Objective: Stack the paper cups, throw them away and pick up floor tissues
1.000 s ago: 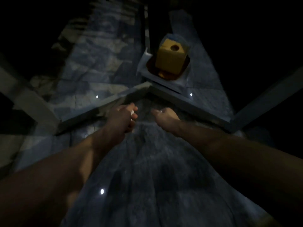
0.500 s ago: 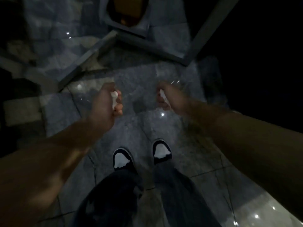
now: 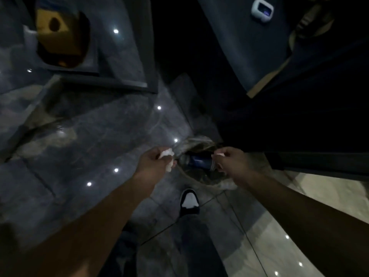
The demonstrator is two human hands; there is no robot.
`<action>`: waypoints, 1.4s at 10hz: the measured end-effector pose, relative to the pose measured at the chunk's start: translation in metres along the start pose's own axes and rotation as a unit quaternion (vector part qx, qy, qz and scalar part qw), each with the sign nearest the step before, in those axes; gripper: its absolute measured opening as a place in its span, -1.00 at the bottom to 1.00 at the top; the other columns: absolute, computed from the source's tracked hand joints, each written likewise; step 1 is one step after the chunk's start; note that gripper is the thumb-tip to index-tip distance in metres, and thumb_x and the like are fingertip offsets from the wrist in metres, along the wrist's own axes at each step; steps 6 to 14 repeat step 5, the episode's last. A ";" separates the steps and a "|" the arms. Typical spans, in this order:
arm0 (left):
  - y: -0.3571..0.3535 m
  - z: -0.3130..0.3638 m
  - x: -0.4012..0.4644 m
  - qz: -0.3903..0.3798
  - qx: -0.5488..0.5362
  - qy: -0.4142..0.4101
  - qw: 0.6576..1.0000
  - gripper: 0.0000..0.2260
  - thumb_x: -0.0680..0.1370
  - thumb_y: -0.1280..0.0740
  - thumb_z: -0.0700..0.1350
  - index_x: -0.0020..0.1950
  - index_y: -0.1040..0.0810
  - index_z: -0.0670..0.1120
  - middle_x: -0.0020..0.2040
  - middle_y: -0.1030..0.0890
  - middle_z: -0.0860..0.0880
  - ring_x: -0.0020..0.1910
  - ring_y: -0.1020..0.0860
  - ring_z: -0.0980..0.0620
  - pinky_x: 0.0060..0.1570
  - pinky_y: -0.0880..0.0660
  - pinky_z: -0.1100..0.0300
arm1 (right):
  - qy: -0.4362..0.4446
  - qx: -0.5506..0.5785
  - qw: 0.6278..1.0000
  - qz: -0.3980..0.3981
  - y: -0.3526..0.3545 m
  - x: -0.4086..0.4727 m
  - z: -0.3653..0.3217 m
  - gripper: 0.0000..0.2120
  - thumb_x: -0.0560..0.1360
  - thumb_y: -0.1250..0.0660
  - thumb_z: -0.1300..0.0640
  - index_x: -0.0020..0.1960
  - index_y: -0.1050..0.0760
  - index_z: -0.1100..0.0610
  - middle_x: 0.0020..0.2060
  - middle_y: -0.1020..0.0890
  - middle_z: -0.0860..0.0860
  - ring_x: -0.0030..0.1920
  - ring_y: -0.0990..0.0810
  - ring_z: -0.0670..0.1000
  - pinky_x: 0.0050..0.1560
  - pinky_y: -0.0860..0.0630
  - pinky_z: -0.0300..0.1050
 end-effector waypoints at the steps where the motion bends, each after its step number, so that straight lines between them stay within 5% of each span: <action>1: -0.038 -0.018 0.007 0.019 0.031 0.005 0.999 -0.90 0.56 -0.33 -0.33 0.05 -0.57 -0.23 -0.21 -0.60 -0.16 -0.28 -0.58 0.03 -0.37 -0.55 0.38 | -0.043 0.026 0.998 -0.025 0.008 0.018 0.041 -0.94 0.45 -0.39 0.25 -0.11 -0.51 0.17 -0.25 -0.57 0.15 -0.35 -0.53 0.03 -0.39 -0.54 -0.17; 2: -0.064 -0.035 0.015 0.035 0.105 0.020 0.994 -0.89 0.55 -0.37 -0.24 0.06 -0.57 -0.15 -0.15 -0.61 -0.10 -0.24 -0.55 0.04 -0.25 -0.55 0.26 | -0.067 0.053 0.995 -0.046 0.007 0.035 0.068 -0.87 0.45 -0.41 0.21 -0.03 -0.51 0.17 -0.24 -0.58 0.09 -0.32 -0.55 -0.02 -0.54 -0.48 -0.34; 3: -0.076 -0.054 0.021 0.041 0.078 0.075 0.993 -0.83 0.55 -0.39 -0.18 0.13 -0.57 -0.08 -0.10 -0.59 -0.03 -0.13 -0.58 0.02 0.06 -0.60 0.03 | -0.077 0.077 0.992 -0.062 0.004 0.047 0.083 -0.95 0.46 -0.38 0.21 -0.11 -0.51 0.16 -0.16 -0.60 0.15 -0.19 -0.59 0.09 -0.24 -0.61 -0.14; 4: -0.080 -0.052 0.013 0.039 0.034 0.101 0.993 -0.89 0.57 -0.34 -0.23 0.06 -0.62 -0.12 -0.17 -0.60 -0.05 -0.22 -0.56 0.06 -0.02 -0.58 0.09 | -0.097 0.064 0.991 -0.061 0.008 0.049 0.092 -0.86 0.45 -0.36 0.22 -0.26 -0.49 0.07 -0.24 -0.60 0.13 -0.14 -0.59 0.16 0.03 -0.59 0.14; 5: -0.071 -0.046 0.002 0.061 0.002 0.108 0.992 -0.90 0.58 -0.31 -0.26 0.04 -0.60 -0.17 -0.12 -0.62 -0.08 -0.19 -0.57 0.04 -0.14 -0.58 0.23 | -0.075 0.036 0.995 -0.057 0.013 0.043 0.090 -0.82 0.45 -0.32 0.24 -0.31 -0.50 0.08 -0.36 -0.58 0.12 -0.30 -0.58 0.15 -0.10 -0.60 0.13; 14: -0.071 -0.046 0.002 0.061 0.002 0.108 0.992 -0.90 0.58 -0.31 -0.26 0.04 -0.60 -0.17 -0.12 -0.62 -0.08 -0.19 -0.57 0.04 -0.14 -0.58 0.23 | -0.075 0.036 0.995 -0.057 0.013 0.043 0.090 -0.82 0.45 -0.32 0.24 -0.31 -0.50 0.08 -0.36 -0.58 0.12 -0.30 -0.58 0.15 -0.10 -0.60 0.13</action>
Point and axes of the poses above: each hand's wrist, its own x-axis towards the middle knuckle, its own y-axis out of the back of the hand, z = x × y, the point moved 9 cm from there along x, towards the middle knuckle
